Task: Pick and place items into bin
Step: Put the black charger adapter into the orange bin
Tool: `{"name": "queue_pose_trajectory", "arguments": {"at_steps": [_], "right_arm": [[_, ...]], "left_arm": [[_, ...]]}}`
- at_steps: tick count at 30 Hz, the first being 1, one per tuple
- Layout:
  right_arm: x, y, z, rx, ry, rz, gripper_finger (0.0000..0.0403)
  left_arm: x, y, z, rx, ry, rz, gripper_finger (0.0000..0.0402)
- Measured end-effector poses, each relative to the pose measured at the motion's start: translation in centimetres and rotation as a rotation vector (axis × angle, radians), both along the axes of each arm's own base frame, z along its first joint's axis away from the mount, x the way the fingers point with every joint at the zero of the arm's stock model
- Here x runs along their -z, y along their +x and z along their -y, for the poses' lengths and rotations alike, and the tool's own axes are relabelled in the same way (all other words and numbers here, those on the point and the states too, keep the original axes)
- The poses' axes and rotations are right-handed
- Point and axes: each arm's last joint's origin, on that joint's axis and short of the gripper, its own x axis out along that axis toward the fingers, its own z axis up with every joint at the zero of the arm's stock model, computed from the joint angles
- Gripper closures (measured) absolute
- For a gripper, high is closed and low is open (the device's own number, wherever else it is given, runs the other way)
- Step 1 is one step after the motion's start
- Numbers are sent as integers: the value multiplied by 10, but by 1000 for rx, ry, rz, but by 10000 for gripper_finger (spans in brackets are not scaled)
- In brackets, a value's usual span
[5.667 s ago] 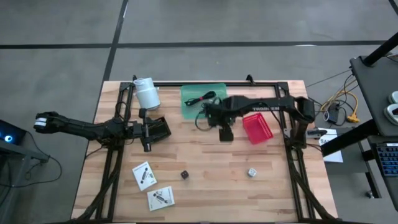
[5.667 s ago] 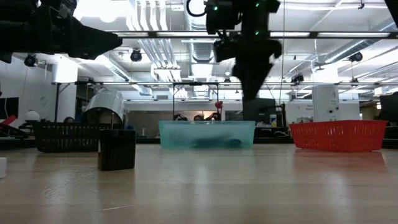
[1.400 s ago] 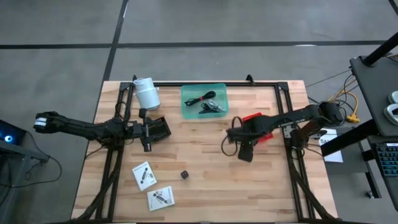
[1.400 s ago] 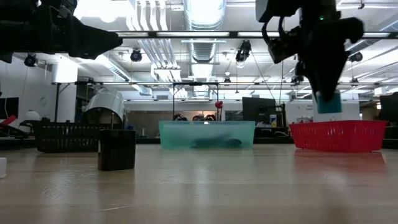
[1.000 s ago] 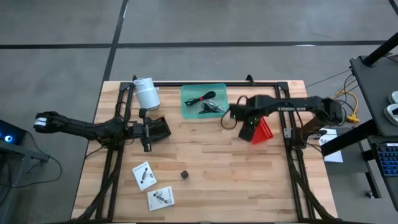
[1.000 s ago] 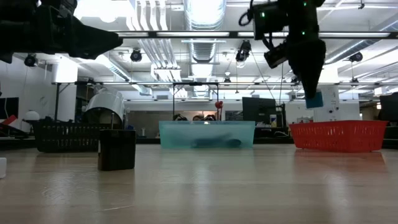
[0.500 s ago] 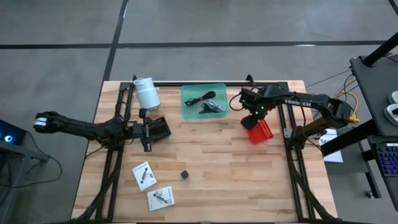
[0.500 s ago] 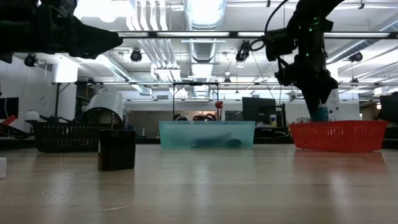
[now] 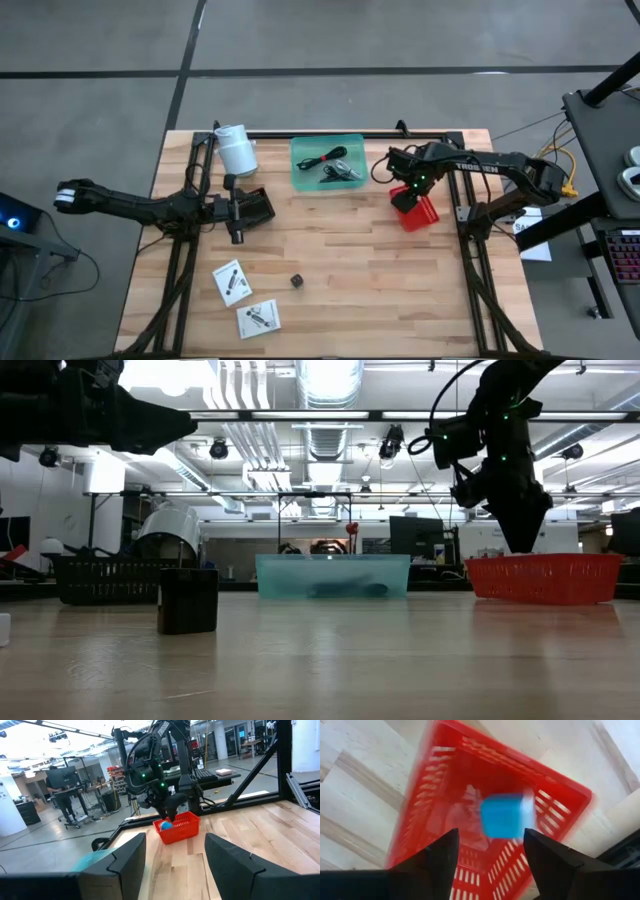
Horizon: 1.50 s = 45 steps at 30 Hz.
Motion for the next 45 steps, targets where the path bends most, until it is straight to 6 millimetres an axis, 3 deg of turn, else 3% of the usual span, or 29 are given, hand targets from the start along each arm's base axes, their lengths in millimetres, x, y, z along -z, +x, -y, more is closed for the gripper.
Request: {"name": "queue_pose_trajectory", "arguments": {"at_steps": [8,15,19,27,34,39,45], "right_arm": [[-3,6,1,-40,-30,53,186],[-13,30,-8,-113,-135,282,194],[-18,50,-32,-231,-168,407,194],[-31,86,-100,-573,-345,679,193],[-38,107,-148,-903,-473,917,193],[-34,118,-162,-1038,-586,1039,193],[-14,116,-160,-1137,-740,1117,193]], "left_arm": [[0,0,0,0,0,1,214],[0,0,0,0,0,0,214],[0,0,0,0,0,-1,214],[1,0,0,0,-6,-6,214],[1,0,0,1,-6,-10,214],[5,3,0,1,-4,-40,214],[11,8,1,1,0,-85,214]]}}
